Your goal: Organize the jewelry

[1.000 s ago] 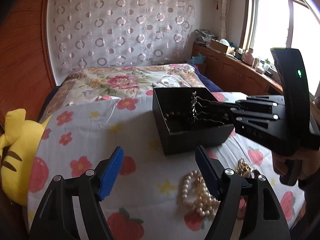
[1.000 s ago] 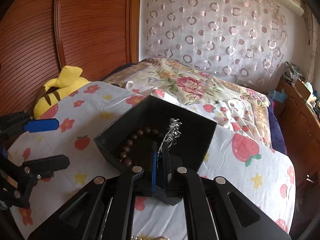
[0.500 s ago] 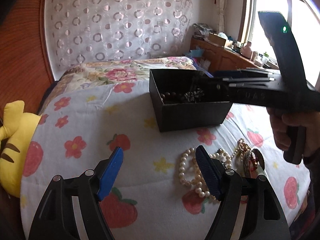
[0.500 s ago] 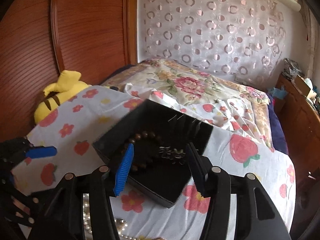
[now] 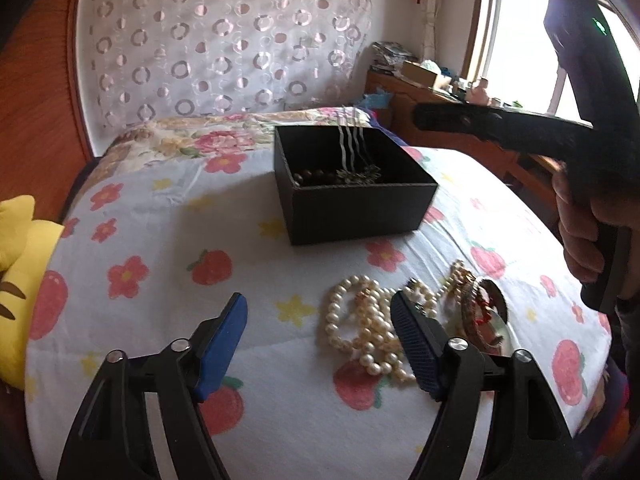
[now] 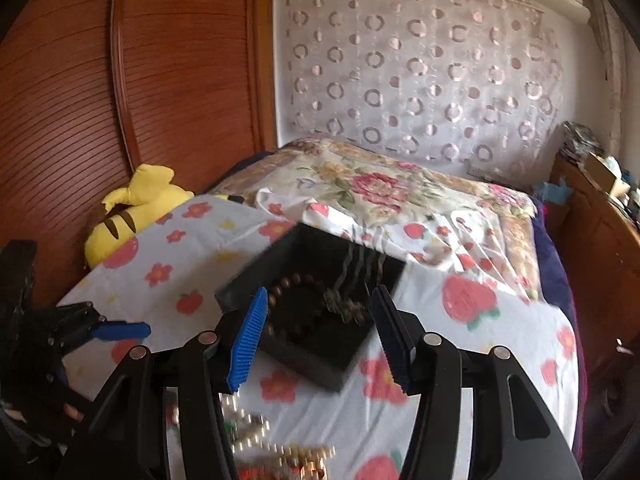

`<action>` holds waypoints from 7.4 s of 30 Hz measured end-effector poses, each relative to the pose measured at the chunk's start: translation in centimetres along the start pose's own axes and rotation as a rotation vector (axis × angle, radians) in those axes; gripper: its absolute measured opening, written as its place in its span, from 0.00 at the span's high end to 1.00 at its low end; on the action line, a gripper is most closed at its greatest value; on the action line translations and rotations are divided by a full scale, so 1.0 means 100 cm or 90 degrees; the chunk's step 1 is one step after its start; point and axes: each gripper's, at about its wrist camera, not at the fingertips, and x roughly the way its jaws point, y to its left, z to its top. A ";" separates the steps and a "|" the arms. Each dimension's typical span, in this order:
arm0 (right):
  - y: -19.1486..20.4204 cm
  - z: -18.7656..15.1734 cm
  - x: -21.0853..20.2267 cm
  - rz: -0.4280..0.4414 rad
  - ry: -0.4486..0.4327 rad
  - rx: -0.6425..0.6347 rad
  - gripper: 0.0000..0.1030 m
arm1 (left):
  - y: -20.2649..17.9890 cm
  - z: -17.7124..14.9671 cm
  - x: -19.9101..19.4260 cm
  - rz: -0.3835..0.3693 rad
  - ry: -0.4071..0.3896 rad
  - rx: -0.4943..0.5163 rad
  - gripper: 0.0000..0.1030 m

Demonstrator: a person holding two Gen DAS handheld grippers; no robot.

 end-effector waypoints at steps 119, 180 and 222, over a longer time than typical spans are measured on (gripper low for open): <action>0.073 -0.122 -0.011 0.028 0.119 -0.085 0.95 | -0.017 0.072 -0.146 -0.049 -0.197 0.041 0.95; 0.000 0.001 0.022 0.045 0.034 -0.048 0.84 | 0.017 0.078 -0.010 0.028 -0.059 0.009 0.31; 0.024 -0.153 -0.049 0.014 0.058 0.019 0.69 | -0.031 -0.009 0.025 -0.048 0.075 0.072 0.77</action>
